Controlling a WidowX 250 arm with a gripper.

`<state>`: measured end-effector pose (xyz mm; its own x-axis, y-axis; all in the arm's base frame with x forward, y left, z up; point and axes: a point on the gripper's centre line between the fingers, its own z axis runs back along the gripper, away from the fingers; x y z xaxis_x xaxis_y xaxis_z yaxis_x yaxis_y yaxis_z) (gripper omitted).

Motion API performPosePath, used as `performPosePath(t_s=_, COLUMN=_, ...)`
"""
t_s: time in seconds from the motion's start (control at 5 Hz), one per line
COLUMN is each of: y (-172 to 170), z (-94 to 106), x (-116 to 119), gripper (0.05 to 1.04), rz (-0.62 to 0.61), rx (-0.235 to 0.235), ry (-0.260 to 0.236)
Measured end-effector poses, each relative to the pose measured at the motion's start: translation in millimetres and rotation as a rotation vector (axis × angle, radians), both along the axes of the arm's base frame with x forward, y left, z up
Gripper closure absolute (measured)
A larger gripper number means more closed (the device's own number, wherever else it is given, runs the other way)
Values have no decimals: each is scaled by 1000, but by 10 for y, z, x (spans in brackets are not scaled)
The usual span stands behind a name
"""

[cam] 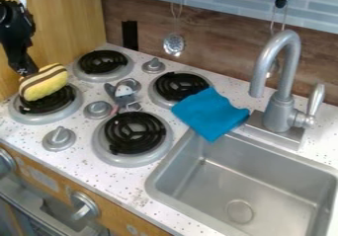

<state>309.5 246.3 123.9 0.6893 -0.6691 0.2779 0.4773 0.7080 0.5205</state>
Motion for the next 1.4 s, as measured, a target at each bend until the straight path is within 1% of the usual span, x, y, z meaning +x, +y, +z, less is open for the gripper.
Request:
performPosePath(t_s=0.2, y=-26, z=-133, x=-5, gripper=77, rz=-7, rx=-23, ry=31)
performPosePath(t_s=0.4, y=-167, z=-209, x=106, gripper=78, rz=-122, rx=-10, ry=113)
performPosePath(t_s=0.6, y=-335, z=-171, x=297, gripper=78, rz=-286, rx=22, ry=167)
performPosePath(t_s=0.8, y=-562, z=-117, x=469, gripper=77, rz=-462, rx=43, ry=164)
performPosePath(t_s=1.0, y=-908, z=-176, x=661, gripper=77, rz=-678, rx=-9, ry=145)
performPosePath(t_s=1.2, y=-1073, z=-273, x=755, gripper=77, rz=-811, rx=-62, ry=141)
performPosePath(t_s=1.4, y=-1159, z=-408, x=878, gripper=78, rz=-861, rx=-71, ry=152)
